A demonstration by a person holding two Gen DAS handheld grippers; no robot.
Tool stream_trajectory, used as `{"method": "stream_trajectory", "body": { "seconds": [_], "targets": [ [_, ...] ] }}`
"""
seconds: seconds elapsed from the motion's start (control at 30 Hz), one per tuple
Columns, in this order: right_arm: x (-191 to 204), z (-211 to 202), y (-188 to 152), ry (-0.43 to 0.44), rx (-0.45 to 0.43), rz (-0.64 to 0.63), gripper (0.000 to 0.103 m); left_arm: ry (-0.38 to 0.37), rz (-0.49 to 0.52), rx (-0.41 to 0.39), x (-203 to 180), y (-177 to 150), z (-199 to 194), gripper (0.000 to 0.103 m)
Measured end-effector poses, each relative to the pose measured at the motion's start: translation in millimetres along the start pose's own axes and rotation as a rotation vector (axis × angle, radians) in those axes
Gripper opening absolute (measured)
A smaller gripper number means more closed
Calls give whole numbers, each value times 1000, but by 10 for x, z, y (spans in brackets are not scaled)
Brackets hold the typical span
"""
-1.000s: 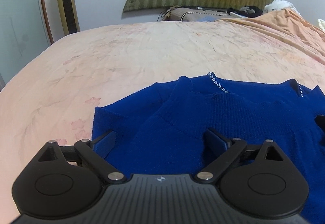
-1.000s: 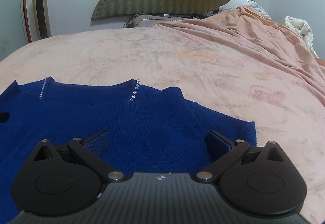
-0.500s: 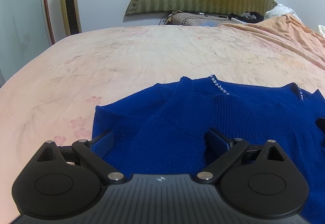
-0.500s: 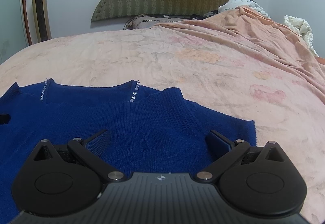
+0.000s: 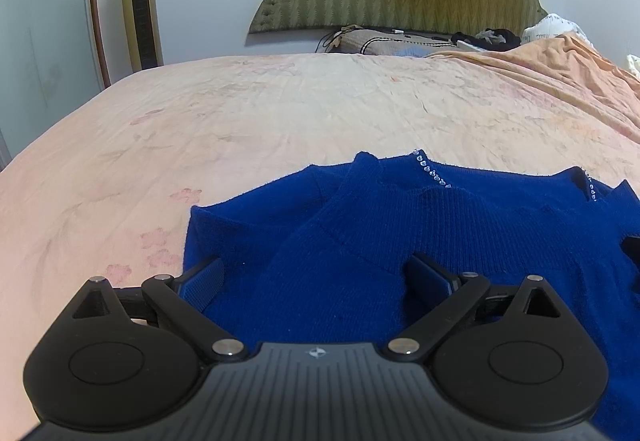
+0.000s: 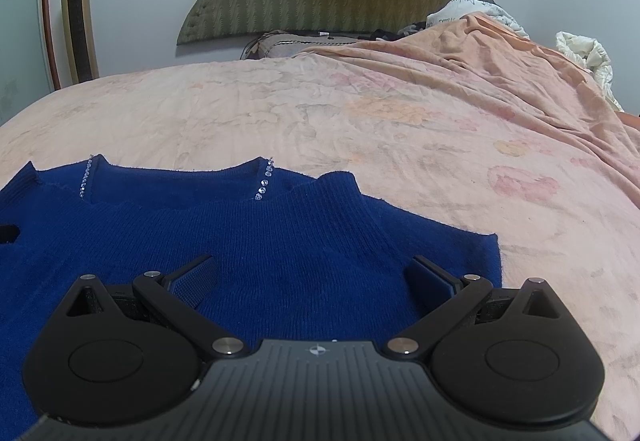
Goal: Fold small clothes
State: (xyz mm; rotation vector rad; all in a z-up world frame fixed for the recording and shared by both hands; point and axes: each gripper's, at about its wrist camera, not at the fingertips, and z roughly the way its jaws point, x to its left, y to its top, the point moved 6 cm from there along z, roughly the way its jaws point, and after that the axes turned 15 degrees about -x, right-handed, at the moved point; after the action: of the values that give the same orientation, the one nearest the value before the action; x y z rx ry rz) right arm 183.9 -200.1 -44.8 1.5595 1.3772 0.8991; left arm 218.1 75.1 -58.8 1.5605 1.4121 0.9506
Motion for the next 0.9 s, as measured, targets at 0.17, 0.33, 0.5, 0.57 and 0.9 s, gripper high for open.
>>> {"method": "stream_trajectory", "body": {
  "seconds": [0.17,0.33,0.5,0.57,0.9],
  "targets": [
    [-19,3,-8,7,4,13,103,0,0,0,0,-1,-1,99],
    [-24,4,-11,9,5,19,103,0,0,0,1,-1,-1,99],
    [-28,4,-9,7,3,20,103,-1,0,0,1,-1,0,99],
    [-52,-9,0,-23,-7,24,103,-1,0,-1,1,-2,0,99],
    [-153,7,-23,-104,3,57,103,-1,0,-1,1,-4,0,99]
  ]
}}
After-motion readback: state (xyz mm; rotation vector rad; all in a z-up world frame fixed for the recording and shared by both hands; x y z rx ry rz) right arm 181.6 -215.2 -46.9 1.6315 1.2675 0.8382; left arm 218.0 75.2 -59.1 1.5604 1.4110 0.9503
